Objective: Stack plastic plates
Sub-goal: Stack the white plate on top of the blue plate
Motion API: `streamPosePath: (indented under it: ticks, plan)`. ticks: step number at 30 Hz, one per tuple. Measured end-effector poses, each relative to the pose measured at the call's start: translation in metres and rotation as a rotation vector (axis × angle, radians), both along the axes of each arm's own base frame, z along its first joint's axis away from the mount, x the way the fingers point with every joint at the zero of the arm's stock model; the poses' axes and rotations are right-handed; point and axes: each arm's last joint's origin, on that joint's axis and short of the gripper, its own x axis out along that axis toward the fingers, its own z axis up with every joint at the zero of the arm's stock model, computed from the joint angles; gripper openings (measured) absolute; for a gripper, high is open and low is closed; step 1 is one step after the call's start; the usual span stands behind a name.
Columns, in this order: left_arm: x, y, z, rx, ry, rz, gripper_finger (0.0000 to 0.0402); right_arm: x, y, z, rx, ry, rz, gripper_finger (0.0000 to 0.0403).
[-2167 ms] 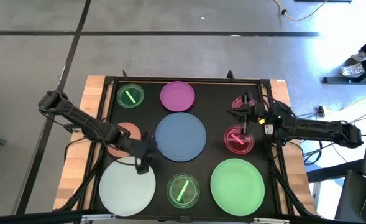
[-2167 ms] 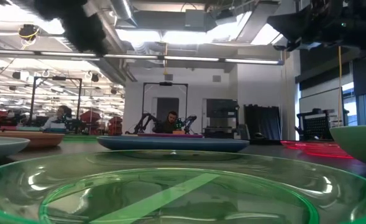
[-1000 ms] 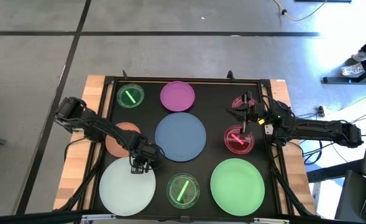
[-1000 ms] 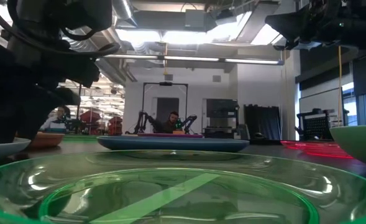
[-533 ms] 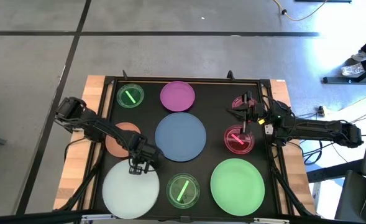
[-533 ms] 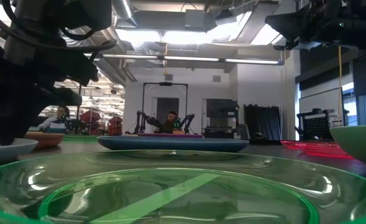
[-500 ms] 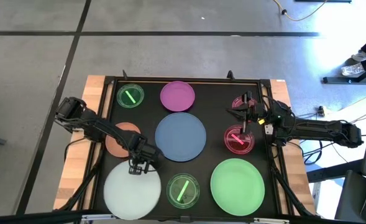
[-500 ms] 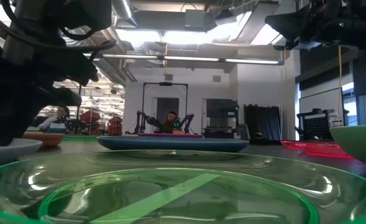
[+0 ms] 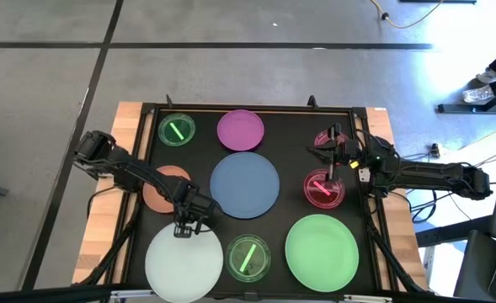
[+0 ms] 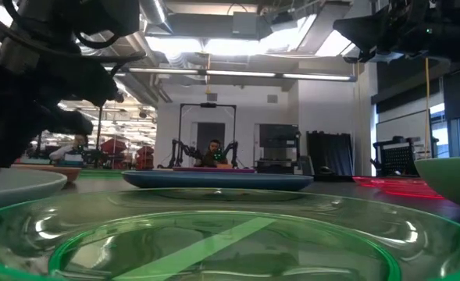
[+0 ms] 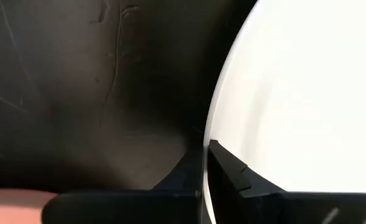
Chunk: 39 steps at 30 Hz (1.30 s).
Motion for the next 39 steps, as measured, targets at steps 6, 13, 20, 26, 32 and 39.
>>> streamPosePath:
  ticks: [6, 13, 20, 26, 32, 39]
  plan:
    - [-0.001, 0.0, 0.018, -0.005, 0.0, 0.029, 0.0001, 0.0, 0.0, 0.0, 0.001, 0.002, 0.0, 0.0003]
    - [0.001, 0.006, 0.061, 0.039, -0.11, 0.098, 0.0001, 0.0, 0.0, 0.0, 0.0, 0.001, 0.0, 0.0003]
    - [0.002, 0.016, 0.1, 0.069, -0.273, 0.18, 0.0, 0.0, 0.0, 0.0, 0.0, 0.001, -0.001, 0.0003]
    - [0.001, 0.027, 0.126, 0.086, -0.39, 0.237, 0.0, 0.0, 0.0, 0.0, 0.001, 0.001, -0.004, 0.0003]
    - [0.001, 0.046, 0.136, 0.237, -0.503, 0.399, 0.0007, 0.0, 0.0, 0.0, 0.001, 0.0, -0.004, 0.0003]
    - [0.011, 0.068, 0.137, 0.326, -0.57, 0.527, 0.0013, 0.0, -0.001, 0.0, 0.005, -0.001, -0.021, 0.0003]
